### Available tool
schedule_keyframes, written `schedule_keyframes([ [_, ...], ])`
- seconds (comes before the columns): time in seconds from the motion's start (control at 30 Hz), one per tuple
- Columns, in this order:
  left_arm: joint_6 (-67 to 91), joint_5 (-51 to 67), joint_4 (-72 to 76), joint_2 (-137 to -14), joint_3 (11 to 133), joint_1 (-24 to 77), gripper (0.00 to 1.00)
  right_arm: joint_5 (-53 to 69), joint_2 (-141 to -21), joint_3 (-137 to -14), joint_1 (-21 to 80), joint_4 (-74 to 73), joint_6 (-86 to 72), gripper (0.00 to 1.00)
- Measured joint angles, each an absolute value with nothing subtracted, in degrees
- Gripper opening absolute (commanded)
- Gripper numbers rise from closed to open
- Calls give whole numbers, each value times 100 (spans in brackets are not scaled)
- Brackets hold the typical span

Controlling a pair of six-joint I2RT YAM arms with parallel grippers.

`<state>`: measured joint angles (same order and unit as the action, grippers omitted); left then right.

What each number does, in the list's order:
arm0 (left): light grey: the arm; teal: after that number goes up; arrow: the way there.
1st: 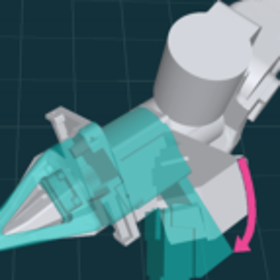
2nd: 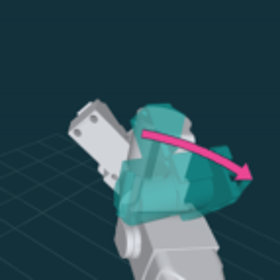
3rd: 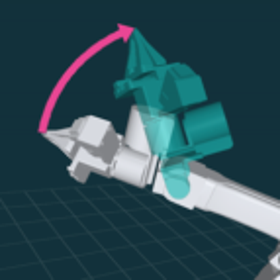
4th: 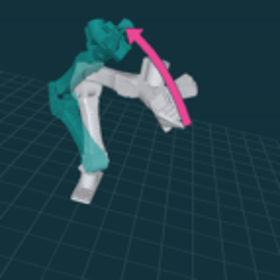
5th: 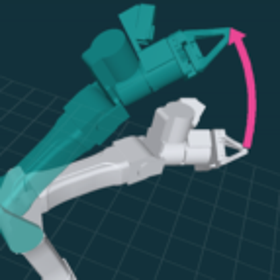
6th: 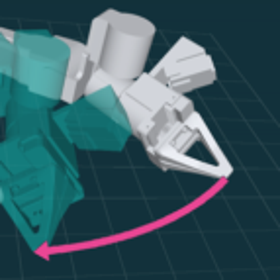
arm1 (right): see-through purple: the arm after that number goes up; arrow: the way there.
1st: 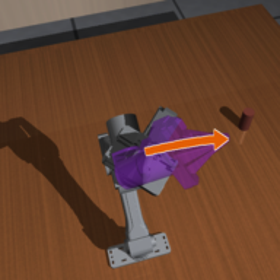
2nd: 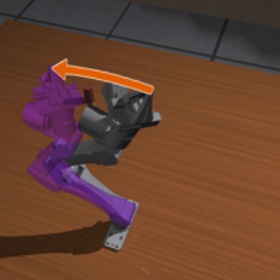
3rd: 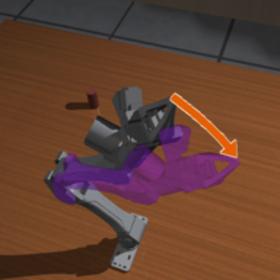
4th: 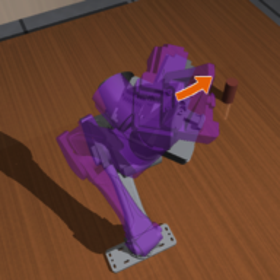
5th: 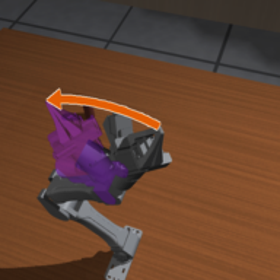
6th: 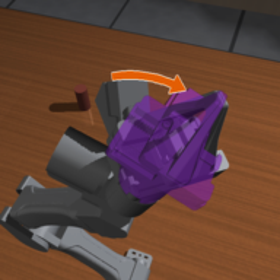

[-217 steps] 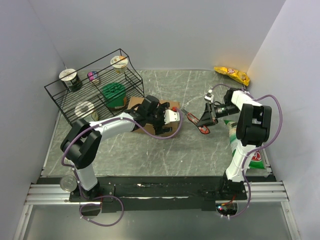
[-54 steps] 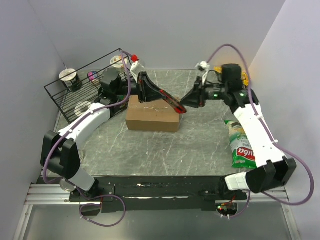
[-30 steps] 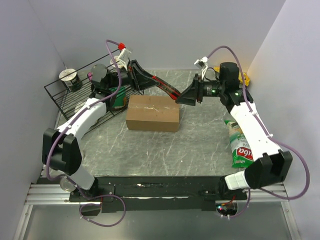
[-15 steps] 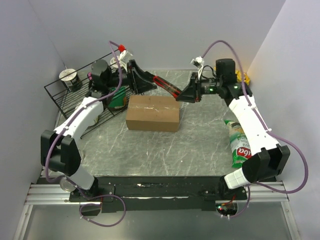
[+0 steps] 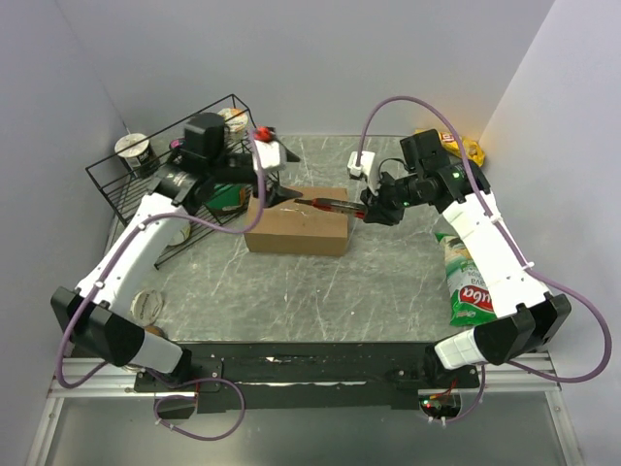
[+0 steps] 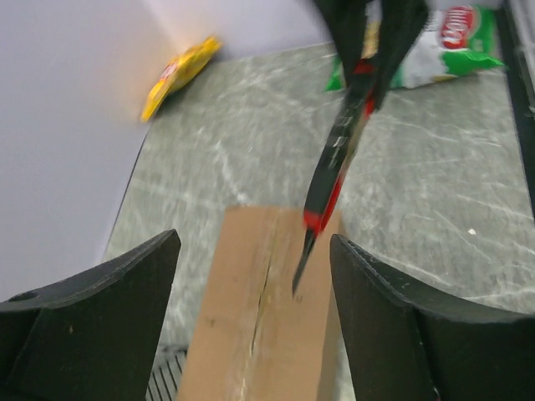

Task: Unpack the express box
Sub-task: Cut the express box at the center of the board.

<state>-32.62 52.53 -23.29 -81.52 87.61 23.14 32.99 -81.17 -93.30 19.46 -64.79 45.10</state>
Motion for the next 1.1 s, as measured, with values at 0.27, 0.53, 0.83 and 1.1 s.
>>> schedule_keyframes([
  [0.27, -4401, 5153, -3293, -8858, 9198, 3157, 73, 2976, -8138, -9365, 2075, -6479, 4471, 0],
  [0.53, -4563, 4869, -3590, -9524, 9345, 3286, 52, 3046, -8160, -9452, 2141, -6475, 4447, 0],
  [0.83, -4683, 5024, -4248, -10064, 10248, 3448, 1, 2893, -8189, -9559, 2217, -6434, 4633, 0],
  [1.1, -4322, 5461, -4254, -10221, 10304, 3286, 1, 3267, -8099, -9421, 1927, -6267, 4252, 64],
])
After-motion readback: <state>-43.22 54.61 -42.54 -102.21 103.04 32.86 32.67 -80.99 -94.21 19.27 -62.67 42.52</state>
